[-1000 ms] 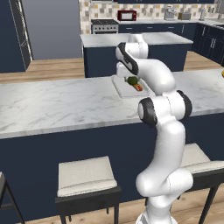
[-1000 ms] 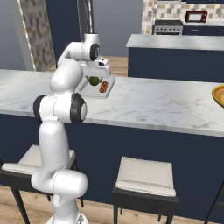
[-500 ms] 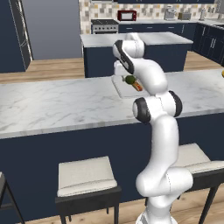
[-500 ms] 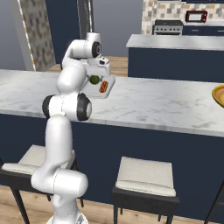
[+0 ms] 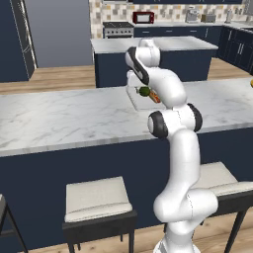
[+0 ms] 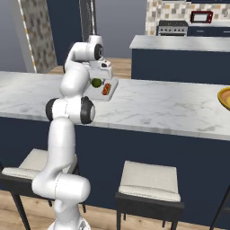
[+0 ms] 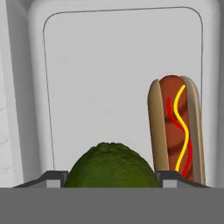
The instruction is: Place one cooked food and one vegetable from the large plate to each tupperware container.
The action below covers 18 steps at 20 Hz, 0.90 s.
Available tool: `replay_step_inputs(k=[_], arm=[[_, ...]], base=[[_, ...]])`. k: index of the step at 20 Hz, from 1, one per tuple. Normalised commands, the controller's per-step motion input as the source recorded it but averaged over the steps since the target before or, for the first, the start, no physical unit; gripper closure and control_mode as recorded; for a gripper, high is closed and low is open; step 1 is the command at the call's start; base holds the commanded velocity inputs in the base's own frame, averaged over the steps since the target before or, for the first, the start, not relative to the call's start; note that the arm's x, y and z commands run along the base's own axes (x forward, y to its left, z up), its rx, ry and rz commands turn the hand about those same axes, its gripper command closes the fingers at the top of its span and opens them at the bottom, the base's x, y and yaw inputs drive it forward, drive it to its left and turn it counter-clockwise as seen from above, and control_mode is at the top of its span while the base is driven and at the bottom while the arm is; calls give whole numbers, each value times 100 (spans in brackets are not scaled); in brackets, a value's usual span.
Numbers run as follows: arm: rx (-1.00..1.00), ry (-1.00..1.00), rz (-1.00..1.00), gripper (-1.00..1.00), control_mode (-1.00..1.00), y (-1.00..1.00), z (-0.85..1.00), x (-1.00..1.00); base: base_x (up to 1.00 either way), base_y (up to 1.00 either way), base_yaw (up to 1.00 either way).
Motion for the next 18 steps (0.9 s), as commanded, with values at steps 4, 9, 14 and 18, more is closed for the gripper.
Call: replay_step_inputs(k=[4, 9, 14, 18], arm=[[0, -20, 0, 100, -100, 2, -35, -10], [0, -11, 0, 100, -100, 7, -14, -1], [0, -1, 0, -100, -100, 10, -2, 0], [0, 0, 0, -100, -100, 4, 0, 0]], base=[[0, 0, 0], [0, 0, 0], [0, 0, 0], [0, 0, 0]])
